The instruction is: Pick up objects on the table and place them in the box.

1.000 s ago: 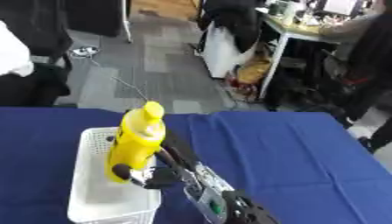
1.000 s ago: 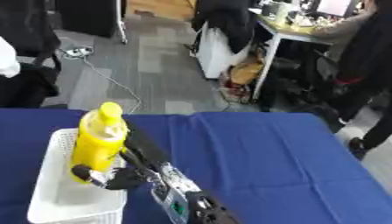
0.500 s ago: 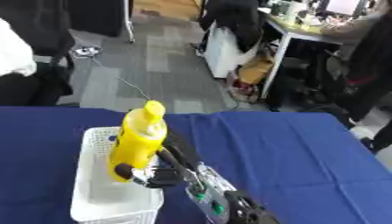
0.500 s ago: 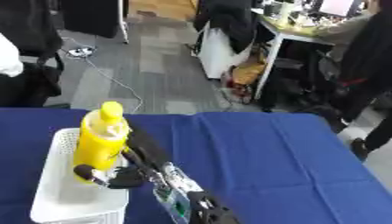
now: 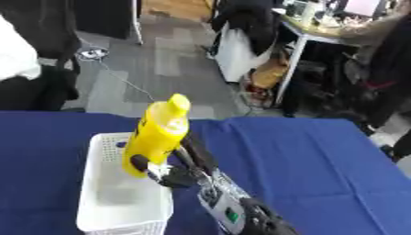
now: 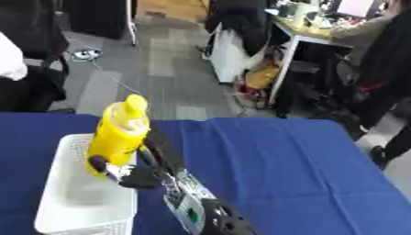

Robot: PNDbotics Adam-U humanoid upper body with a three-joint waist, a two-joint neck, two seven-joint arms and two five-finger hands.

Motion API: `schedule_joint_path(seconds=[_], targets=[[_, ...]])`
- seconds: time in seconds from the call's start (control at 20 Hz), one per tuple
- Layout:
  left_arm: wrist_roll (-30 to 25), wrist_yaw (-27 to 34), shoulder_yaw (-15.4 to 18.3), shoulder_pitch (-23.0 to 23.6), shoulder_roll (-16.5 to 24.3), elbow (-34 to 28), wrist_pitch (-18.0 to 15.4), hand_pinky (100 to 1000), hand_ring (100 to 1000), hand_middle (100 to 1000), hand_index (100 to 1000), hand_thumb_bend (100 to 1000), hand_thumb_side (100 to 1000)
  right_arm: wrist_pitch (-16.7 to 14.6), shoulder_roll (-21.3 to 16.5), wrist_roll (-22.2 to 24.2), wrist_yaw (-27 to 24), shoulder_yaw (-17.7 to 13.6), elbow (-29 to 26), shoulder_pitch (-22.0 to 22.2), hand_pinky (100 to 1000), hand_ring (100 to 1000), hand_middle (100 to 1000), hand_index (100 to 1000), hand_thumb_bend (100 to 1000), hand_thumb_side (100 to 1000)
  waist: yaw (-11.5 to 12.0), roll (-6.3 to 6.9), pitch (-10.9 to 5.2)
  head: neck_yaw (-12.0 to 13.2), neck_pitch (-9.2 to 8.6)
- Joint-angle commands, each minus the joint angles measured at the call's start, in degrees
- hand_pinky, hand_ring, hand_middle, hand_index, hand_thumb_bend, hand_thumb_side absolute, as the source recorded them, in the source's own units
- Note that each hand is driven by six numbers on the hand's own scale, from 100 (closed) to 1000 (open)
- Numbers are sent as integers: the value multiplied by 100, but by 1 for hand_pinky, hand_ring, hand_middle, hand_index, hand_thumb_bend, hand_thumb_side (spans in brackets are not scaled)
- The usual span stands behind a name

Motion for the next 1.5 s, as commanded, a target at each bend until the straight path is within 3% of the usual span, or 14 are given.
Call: schedule_joint_path(seconds=[0.05, 0.1, 0.15, 0.2, 0.25, 0.3, 0.35, 0.4, 1.0, 1.2, 1.35, 1.5], targets=[[-19, 2, 6, -106, 25, -75, -2, 718, 632, 874, 881, 252, 912, -135, -146, 134, 360, 13, -159, -85, 971, 908, 924, 1000, 733, 636, 3, 31, -86, 20, -74], [-19, 2, 6, -108, 25, -75, -2, 718, 632, 874, 881, 252, 912, -149, -141, 201, 490, 1, -165, -84, 975, 908, 929, 1000, 773, 621, 3, 31, -86, 21, -73], [-22, 2, 6, -108, 24, -75, -1, 718, 632, 874, 881, 252, 912, -174, -135, 252, 577, -9, -173, -82, 972, 904, 925, 1000, 779, 660, 2, 31, -86, 23, -71], [-24, 2, 6, -109, 24, -75, -1, 719, 632, 874, 881, 252, 912, -205, -127, 273, 614, -25, -182, -79, 963, 895, 918, 1000, 715, 846, 2, 31, -86, 25, -71], [-25, 2, 6, -109, 23, -75, -1, 719, 632, 874, 881, 252, 912, -268, -110, 222, 558, -49, -204, -75, 958, 892, 914, 1000, 534, 1000, 2, 31, -85, 27, -72], [-27, 2, 6, -109, 23, -75, -1, 719, 632, 874, 881, 252, 912, -323, -109, 173, 485, -56, -200, -69, 955, 891, 910, 1000, 485, 1000, 2, 30, -85, 29, -73], [-29, 2, 7, -110, 23, -75, -1, 719, 632, 874, 881, 252, 912, -380, -101, 94, 358, -69, -193, -66, 954, 892, 902, 1000, 332, 1000, 4, 29, -85, 33, -75], [-31, 1, 7, -111, 22, -75, -1, 719, 632, 874, 881, 252, 912, -410, -102, 19, 233, -78, -173, -64, 953, 892, 895, 1000, 100, 1000, 5, 29, -84, 35, -76], [-68, -19, 14, -84, 45, -75, 3, 720, 633, 874, 880, 251, 914, -370, -187, -116, -239, -38, -306, -48, 925, 878, 901, 1000, 100, 1000, -21, 24, -99, 22, -179], [-15, -81, 71, 62, 163, -75, 34, 719, 633, 874, 880, 250, 914, -351, -639, -259, -1061, -84, -1353, 59, 922, 873, 908, 1000, 100, 1000, -200, 14, -184, -114, -587], [44, -170, 112, 292, 354, -75, 20, 720, 633, 872, 878, 244, 915, -169, -1419, -398, -2085, -264, -2697, 451, 918, 868, 897, 1000, 100, 1000, -484, 25, -316, -538, -1400], [73, -313, 122, 617, 588, -75, -39, 720, 634, 870, 876, 239, 917, 71, -2221, -500, -2771, -577, -4025, 1213, 899, 852, 877, 1000, 100, 1000, -815, 61, -483, -718, -2100]])
